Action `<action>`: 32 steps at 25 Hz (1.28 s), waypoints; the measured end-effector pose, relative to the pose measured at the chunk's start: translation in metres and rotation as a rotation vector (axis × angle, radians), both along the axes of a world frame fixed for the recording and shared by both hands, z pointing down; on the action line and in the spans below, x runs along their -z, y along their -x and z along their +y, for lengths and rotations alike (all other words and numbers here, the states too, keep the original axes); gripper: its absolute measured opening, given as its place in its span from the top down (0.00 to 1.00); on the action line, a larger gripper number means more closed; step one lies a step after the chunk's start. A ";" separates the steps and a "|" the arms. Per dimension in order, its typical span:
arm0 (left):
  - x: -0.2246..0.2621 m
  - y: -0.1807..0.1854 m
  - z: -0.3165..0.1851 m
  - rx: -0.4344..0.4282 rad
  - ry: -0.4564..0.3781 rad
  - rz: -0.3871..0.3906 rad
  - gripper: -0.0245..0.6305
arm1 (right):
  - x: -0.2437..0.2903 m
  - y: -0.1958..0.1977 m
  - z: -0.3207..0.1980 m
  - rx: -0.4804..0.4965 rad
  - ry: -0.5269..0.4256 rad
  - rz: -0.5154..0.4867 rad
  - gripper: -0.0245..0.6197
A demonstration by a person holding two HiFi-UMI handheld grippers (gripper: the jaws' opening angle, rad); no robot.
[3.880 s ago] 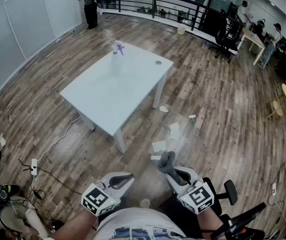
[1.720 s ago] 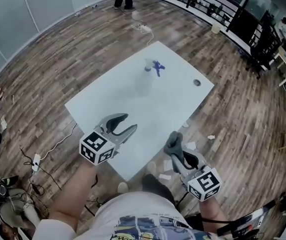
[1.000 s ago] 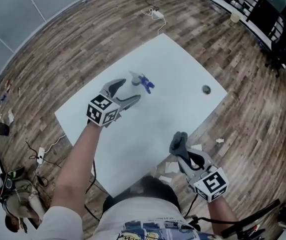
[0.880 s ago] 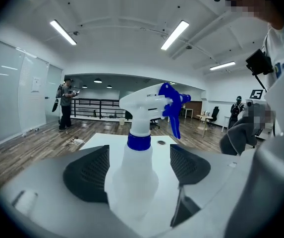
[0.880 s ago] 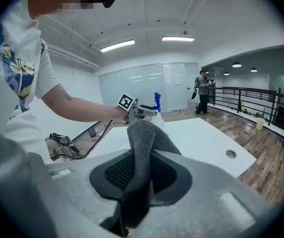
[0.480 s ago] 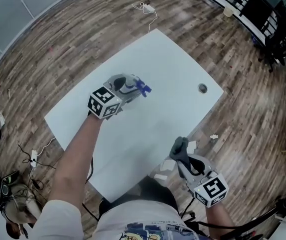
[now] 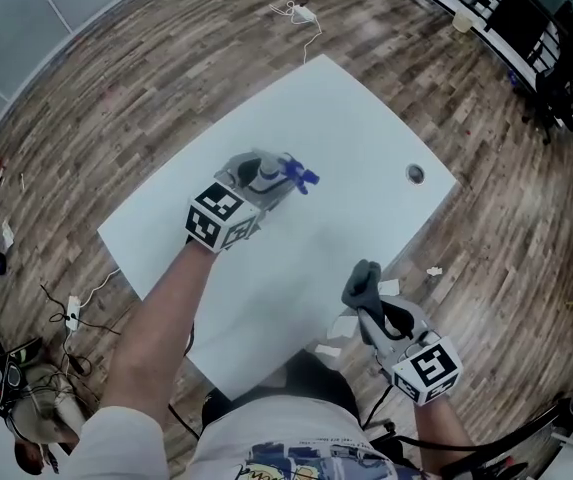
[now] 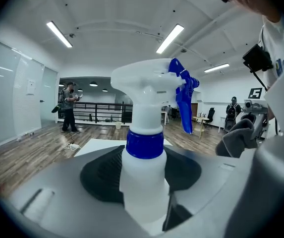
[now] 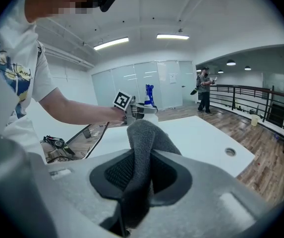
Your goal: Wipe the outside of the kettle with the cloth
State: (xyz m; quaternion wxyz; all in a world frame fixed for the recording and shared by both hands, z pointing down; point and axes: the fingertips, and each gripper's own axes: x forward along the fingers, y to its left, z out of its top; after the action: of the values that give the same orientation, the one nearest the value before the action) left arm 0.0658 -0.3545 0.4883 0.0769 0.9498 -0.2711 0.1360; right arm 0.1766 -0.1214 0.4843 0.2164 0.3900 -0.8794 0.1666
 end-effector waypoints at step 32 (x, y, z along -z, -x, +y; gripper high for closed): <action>0.063 0.067 0.141 0.055 0.013 -0.165 0.64 | 0.179 0.201 -0.019 0.297 -0.445 -0.050 0.84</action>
State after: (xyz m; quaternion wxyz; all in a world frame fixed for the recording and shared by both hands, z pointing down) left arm -0.0013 -0.2133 0.4255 0.0643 0.9270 -0.3017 0.2133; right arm -0.0241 -0.1402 0.3055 0.1257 0.2907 -0.9469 -0.0548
